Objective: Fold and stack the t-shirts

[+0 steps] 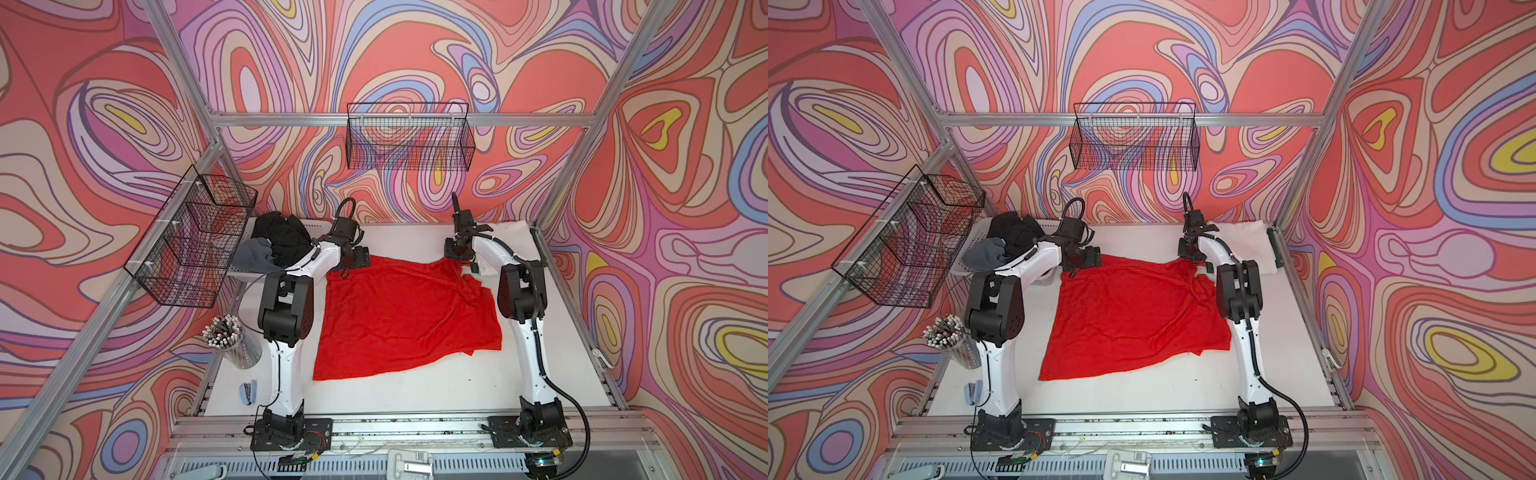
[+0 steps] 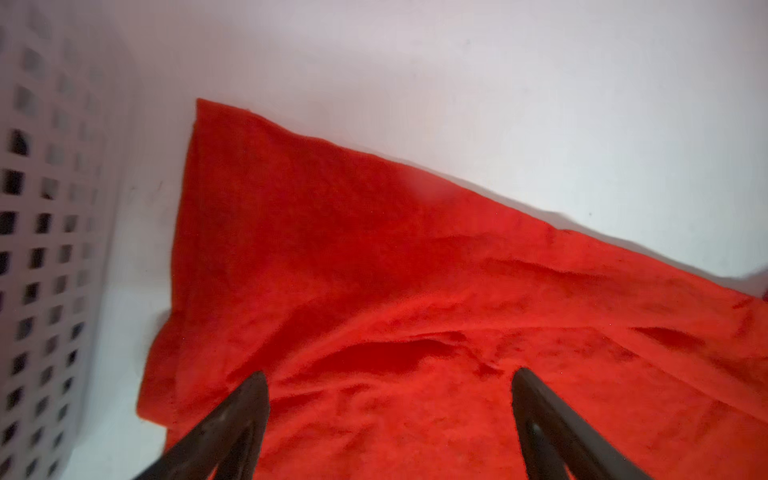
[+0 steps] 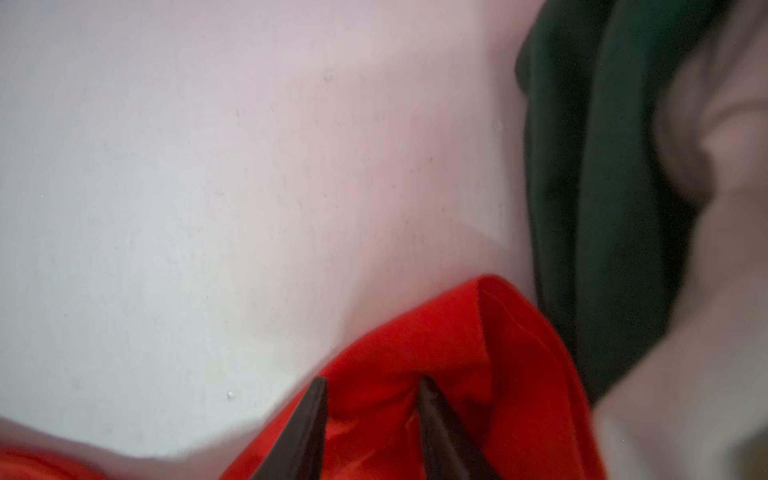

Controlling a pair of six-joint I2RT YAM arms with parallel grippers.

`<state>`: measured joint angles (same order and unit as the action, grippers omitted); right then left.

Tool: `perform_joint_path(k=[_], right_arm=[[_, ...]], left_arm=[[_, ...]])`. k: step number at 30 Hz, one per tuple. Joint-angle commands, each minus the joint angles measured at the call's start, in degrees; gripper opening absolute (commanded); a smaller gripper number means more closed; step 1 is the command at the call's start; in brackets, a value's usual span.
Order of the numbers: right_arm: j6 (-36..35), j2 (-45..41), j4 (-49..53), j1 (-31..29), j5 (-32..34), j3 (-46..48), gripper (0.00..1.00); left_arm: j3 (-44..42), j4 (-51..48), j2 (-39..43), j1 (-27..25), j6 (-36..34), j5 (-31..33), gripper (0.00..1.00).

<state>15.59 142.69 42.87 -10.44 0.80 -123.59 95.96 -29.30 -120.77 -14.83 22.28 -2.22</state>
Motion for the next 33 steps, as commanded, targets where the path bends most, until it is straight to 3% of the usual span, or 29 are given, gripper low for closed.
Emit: perform_joint_path(k=[1, 7, 12, 14, 21, 30, 33], right_arm=[[-3.65, 0.99, 0.12, -0.73, 2.01, -1.47, 0.41], [-4.66, 2.43, 1.31, -0.81, 2.54, -4.20, 0.39], [-4.70, 2.91, 0.77, -0.81, 1.69, -4.20, 0.17], [-4.78, 2.92, 1.01, -0.79, 1.89, -4.80, 0.13], [-2.79, 2.00, 4.17, -0.84, 5.55, -4.49, 0.30], [-0.61, 3.29, 3.01, -1.10, 1.99, -1.01, 0.37], [-0.64, 2.89, 0.09, -1.08, 0.26, 0.14, 0.32]], left_arm=[[-0.86, 0.66, 2.89, 0.17, 0.62, -0.66, 0.91], [-0.60, 0.10, 2.71, 0.15, 0.57, 0.07, 0.92], [-0.51, 0.15, 2.72, 0.17, 0.38, 0.26, 0.91], [-0.34, 0.05, 2.60, 0.20, 0.09, 0.58, 0.91], [-0.38, 0.18, 3.13, 0.15, -0.34, 1.06, 0.92], [-3.21, 3.00, 6.57, 0.02, 1.00, -3.11, 0.92], [-3.93, 3.65, 7.48, -0.09, 0.92, -3.15, 0.92]])
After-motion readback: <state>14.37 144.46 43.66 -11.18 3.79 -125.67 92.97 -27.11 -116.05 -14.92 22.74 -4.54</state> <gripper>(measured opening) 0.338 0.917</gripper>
